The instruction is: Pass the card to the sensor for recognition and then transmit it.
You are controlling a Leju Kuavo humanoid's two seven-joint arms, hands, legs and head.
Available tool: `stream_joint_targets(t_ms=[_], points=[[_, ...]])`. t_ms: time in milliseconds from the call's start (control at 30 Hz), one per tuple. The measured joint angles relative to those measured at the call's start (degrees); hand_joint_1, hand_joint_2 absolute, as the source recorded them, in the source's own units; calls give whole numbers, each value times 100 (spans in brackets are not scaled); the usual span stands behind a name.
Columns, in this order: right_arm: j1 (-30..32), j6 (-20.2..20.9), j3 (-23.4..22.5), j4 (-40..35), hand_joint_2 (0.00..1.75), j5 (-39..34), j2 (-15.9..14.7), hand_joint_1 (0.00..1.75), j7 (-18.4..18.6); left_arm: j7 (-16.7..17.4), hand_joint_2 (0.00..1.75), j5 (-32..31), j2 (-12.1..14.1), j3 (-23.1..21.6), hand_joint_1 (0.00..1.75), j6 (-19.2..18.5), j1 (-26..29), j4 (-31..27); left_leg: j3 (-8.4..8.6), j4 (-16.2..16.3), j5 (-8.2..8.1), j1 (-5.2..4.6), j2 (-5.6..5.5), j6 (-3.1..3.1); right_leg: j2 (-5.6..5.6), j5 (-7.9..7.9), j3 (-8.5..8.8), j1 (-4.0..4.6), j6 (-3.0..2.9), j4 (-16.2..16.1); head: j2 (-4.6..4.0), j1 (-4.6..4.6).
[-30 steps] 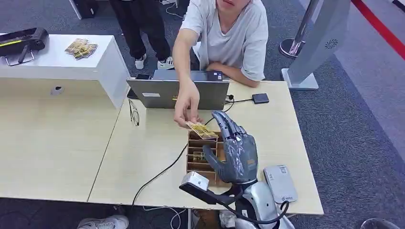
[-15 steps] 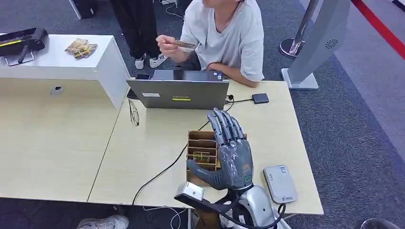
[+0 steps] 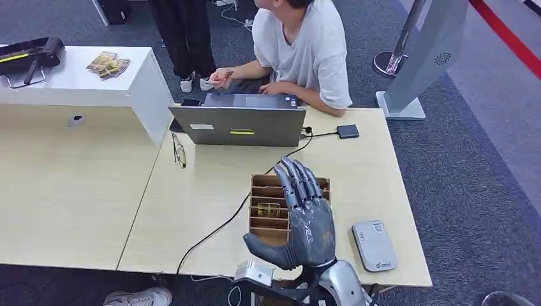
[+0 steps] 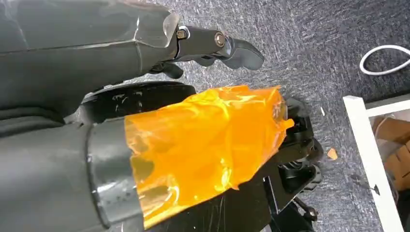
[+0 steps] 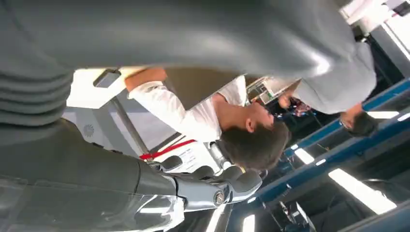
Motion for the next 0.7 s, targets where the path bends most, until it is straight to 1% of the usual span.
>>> stream_joint_targets(t_ms=[267, 400, 567, 700], points=[[242, -310, 55, -142, 0, -281, 0, 0, -349, -2, 0, 48, 2, 0, 0, 26, 2, 0, 0, 0, 0, 0, 0, 0, 0, 0, 0, 0, 0, 0, 0, 0], [337, -391, 90, -208, 0, -363, 0, 0, -476, -2, 0, 72, 4, 0, 0, 31, 2, 0, 0, 0, 0, 0, 0, 0, 0, 0, 0, 0, 0, 0, 0, 0], [503, -439, 133, -278, 0, -409, 0, 0, -529, -7, 0, 96, 7, 0, 0, 44, 5, 0, 0, 0, 0, 0, 0, 0, 0, 0, 0, 0, 0, 0, 0, -2], [544, -481, 133, -304, 0, -592, 0, 0, -688, -13, 0, 129, 9, 0, 0, 77, 5, 0, 0, 0, 0, 0, 1, 0, 0, 0, 0, 0, 0, 0, 0, 2]])
